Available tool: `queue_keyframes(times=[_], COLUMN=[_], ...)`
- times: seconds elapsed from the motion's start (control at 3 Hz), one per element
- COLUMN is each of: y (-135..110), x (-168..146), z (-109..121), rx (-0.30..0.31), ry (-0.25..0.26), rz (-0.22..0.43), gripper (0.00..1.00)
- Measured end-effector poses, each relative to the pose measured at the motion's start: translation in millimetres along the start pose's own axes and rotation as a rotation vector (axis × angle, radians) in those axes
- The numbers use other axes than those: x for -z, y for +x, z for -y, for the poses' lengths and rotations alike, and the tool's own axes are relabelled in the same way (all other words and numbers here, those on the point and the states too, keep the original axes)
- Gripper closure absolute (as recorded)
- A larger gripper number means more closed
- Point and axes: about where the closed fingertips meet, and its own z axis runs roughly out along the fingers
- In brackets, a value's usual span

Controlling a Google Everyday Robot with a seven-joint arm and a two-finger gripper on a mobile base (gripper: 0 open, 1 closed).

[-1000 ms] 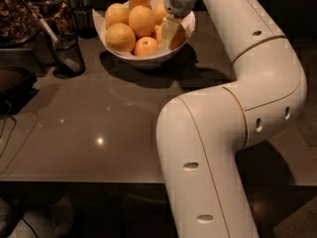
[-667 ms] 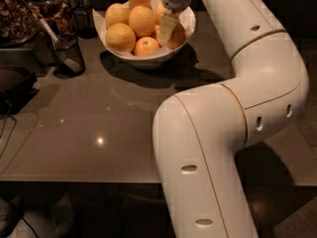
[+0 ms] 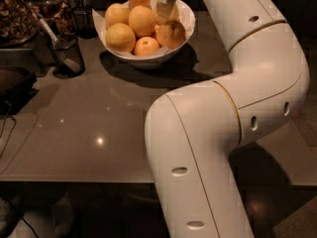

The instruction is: Pick orange from white bowl

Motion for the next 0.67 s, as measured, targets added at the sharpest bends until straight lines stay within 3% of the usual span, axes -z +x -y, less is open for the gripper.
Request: queue_keyframes(times=[0.33,0.67], y=[-3.5,-3.5], x=[-4.3,-4.3], z=[3.7,3.7], rx=[0.001,0.001], ry=[0.012,0.012], rz=[0.01,0.01], gripper=[1.0,0.81])
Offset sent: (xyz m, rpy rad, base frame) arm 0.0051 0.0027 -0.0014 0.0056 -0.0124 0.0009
